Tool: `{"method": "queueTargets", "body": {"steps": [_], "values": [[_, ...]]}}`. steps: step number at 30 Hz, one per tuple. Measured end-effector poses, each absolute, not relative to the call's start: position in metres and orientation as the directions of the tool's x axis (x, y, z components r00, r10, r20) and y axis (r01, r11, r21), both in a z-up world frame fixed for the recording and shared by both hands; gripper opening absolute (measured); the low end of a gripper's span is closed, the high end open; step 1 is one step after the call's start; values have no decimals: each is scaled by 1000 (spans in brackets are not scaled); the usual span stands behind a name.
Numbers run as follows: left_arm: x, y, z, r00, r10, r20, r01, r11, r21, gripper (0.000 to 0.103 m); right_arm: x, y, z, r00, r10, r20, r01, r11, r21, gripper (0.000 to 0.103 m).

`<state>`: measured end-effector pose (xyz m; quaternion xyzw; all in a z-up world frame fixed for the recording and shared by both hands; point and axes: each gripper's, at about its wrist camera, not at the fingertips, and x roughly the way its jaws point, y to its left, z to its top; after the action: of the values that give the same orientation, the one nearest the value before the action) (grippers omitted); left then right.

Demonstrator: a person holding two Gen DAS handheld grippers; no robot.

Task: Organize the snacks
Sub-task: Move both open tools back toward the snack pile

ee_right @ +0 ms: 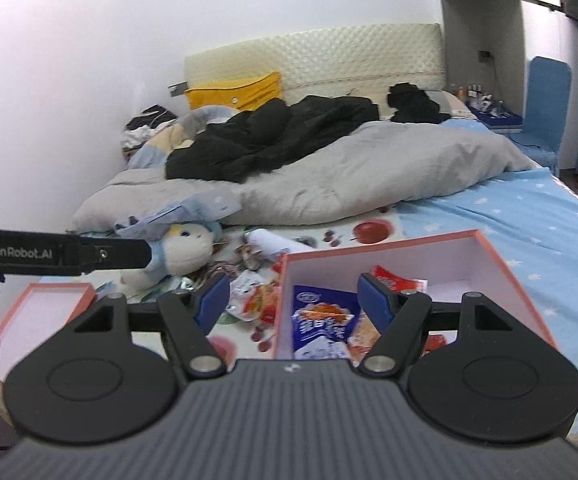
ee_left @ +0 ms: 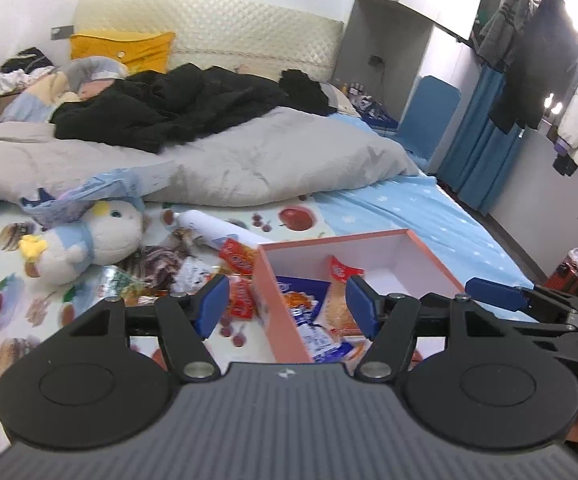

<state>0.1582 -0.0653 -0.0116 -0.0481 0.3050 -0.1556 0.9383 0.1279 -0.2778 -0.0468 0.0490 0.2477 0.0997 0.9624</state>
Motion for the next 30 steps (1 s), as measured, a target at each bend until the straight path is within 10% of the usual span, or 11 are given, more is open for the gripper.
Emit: {"method": "queueTargets", "body": {"steps": [30], "values": [[94,17,-91,772,-163,-614,92,985,-145,81,88,-189,-103,817,282,-503,-289,955,67,73]]}}
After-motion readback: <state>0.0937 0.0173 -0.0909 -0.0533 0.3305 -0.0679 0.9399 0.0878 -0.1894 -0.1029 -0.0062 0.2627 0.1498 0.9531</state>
